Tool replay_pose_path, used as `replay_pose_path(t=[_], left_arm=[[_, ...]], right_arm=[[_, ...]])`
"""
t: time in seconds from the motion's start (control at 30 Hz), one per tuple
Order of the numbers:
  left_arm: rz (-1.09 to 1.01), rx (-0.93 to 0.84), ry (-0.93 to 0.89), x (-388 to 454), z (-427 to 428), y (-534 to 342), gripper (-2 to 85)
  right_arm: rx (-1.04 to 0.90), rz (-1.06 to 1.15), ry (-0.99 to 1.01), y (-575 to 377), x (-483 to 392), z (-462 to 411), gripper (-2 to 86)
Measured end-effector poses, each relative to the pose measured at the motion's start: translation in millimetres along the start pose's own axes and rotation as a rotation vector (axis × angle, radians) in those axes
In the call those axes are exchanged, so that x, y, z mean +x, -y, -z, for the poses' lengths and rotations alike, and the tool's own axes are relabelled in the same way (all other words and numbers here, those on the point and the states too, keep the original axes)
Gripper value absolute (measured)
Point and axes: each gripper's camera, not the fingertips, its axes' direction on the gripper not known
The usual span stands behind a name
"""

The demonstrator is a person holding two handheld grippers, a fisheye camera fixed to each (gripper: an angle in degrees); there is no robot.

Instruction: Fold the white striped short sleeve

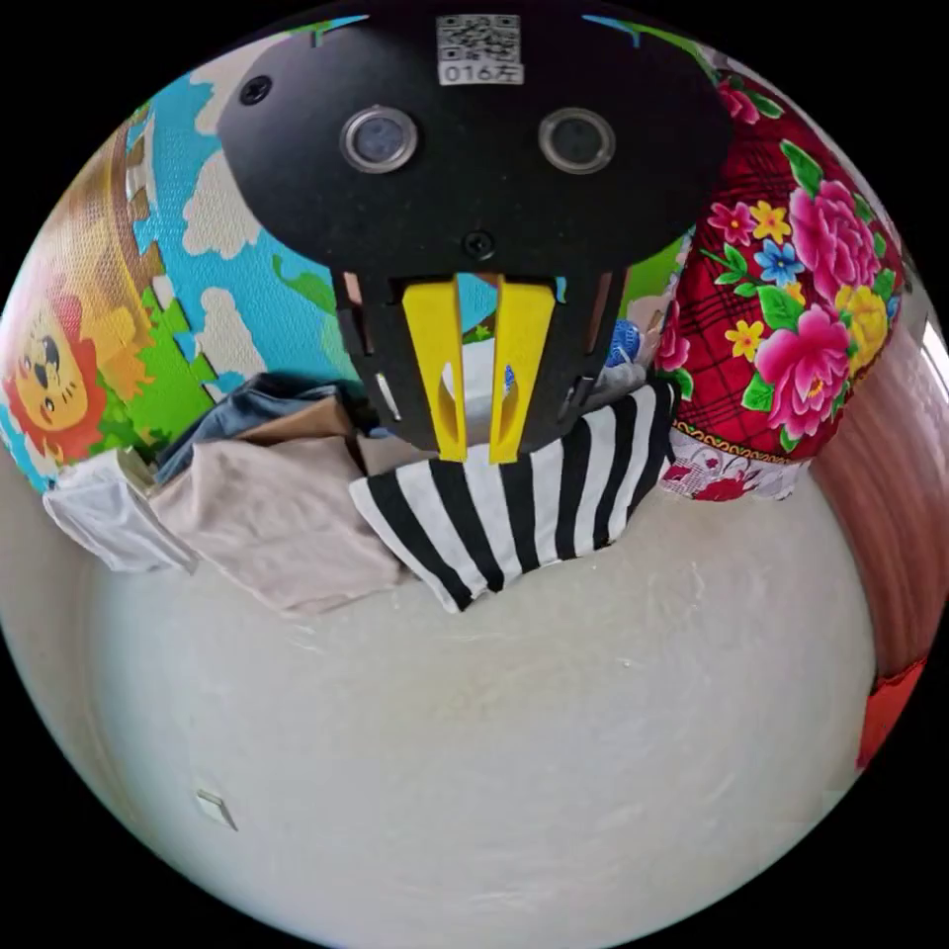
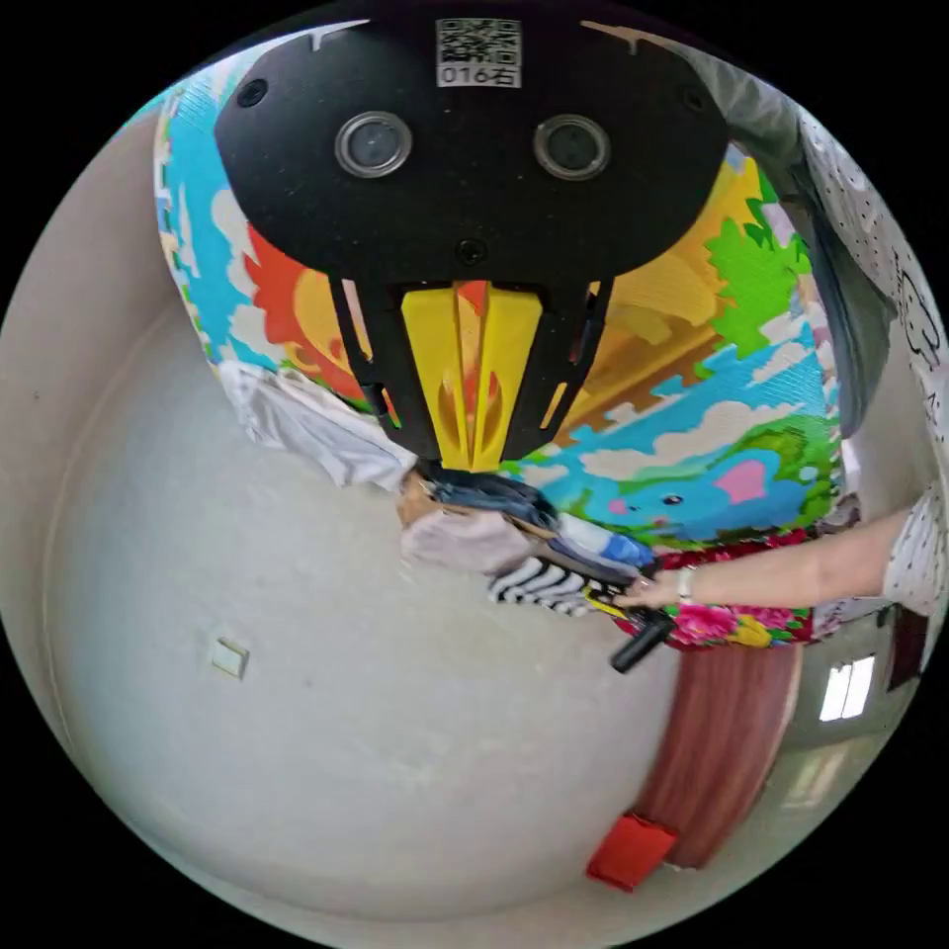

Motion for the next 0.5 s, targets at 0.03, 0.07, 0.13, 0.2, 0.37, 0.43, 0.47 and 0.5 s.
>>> replay_pose_path(t=[0.03, 0.07, 0.13, 0.2, 0.37, 0.43, 0.47, 0.5], left_arm=[[0.006, 0.008, -0.016, -2, 0, 0, 4.9], [-0.001, 0.013, -0.042, -5, -3, 2, 6.8], [-0.024, 0.002, -0.032, -4, -10, 6, 9.8], [-0.024, -0.033, -0.035, -4, -25, 11, 12.0], [0.021, -0.126, -0.005, -15, -54, 16, 12.2], [0.055, -0.185, 0.016, -22, -68, 11, 11.5], [0.118, -0.154, 0.002, -30, -67, 5, 10.4], [0.147, -0.143, 0.000, -35, -65, -1, 7.7]], right_arm=[[0.088, 0.021, 0.059, -11, -8, 2, -0.4], [0.147, 0.038, 0.145, -20, -10, 0, -0.4], [0.134, 0.076, 0.281, -26, -6, -8, -0.4], [0.139, 0.074, 0.393, -34, 5, -11, -0.4], [0.283, -0.098, 0.564, -61, 52, -8, -0.4], [0.294, -0.118, 0.564, -64, 60, -9, -0.4], [0.287, -0.125, 0.556, -66, 63, -10, -0.4], [0.281, -0.126, 0.548, -67, 64, -11, -0.4]])
